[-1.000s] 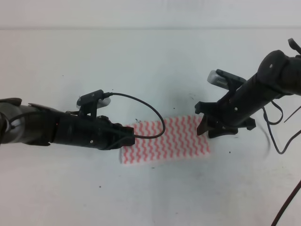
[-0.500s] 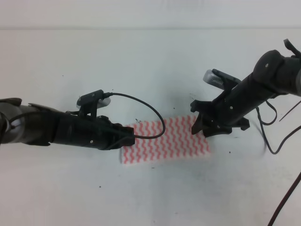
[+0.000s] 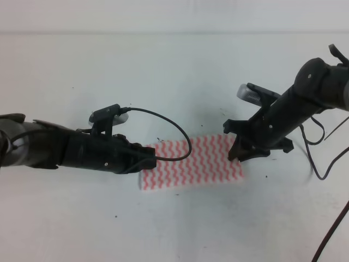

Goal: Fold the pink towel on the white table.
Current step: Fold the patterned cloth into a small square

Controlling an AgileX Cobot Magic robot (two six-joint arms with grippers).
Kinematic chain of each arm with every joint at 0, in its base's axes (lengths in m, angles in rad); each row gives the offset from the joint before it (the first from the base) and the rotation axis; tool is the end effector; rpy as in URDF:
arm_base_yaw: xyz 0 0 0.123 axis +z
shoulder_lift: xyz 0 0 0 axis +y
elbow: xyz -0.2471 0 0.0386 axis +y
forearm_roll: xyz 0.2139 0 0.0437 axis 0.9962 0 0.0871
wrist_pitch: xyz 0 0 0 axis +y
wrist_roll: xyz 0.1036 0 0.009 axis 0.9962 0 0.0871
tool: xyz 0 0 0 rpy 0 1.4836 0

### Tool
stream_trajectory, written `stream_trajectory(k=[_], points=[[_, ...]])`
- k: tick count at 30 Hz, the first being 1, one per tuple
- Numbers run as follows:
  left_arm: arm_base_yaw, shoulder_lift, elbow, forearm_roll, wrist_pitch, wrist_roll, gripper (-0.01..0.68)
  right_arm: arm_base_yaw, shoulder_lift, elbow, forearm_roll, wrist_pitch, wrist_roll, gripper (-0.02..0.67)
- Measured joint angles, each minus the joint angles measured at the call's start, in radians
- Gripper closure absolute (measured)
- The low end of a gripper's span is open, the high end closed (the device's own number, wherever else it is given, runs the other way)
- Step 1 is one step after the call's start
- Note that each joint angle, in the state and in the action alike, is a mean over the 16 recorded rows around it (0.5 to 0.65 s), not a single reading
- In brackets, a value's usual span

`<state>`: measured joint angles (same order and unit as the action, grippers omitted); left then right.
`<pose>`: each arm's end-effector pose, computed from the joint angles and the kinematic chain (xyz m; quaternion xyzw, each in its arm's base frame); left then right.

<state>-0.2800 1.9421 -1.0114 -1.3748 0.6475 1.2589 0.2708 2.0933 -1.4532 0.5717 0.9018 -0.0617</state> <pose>0.3044 -0.1516 0.1237 0.1850 0.8959 -0.3409 0.2165 0.3478 0.1424 0.1329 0.0010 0.9714 0.2355 0.0313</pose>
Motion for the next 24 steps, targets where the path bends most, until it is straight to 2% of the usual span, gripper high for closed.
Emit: stream_trajectory(k=[6,15,24], points=[[0.000,0.000,0.000,0.002,0.000,0.000,0.678,0.000,0.000,-0.001,0.002,-0.002,0.011,0.544],[0.000,0.000,0.000,0.002,0.000,0.000,0.678,0.000,0.000,-0.003,0.008,-0.001,0.013,0.569],[0.000,0.000,0.000,0.004,0.000,0.000,0.678,0.000,-0.001,-0.002,0.008,-0.004,0.010,0.623]])
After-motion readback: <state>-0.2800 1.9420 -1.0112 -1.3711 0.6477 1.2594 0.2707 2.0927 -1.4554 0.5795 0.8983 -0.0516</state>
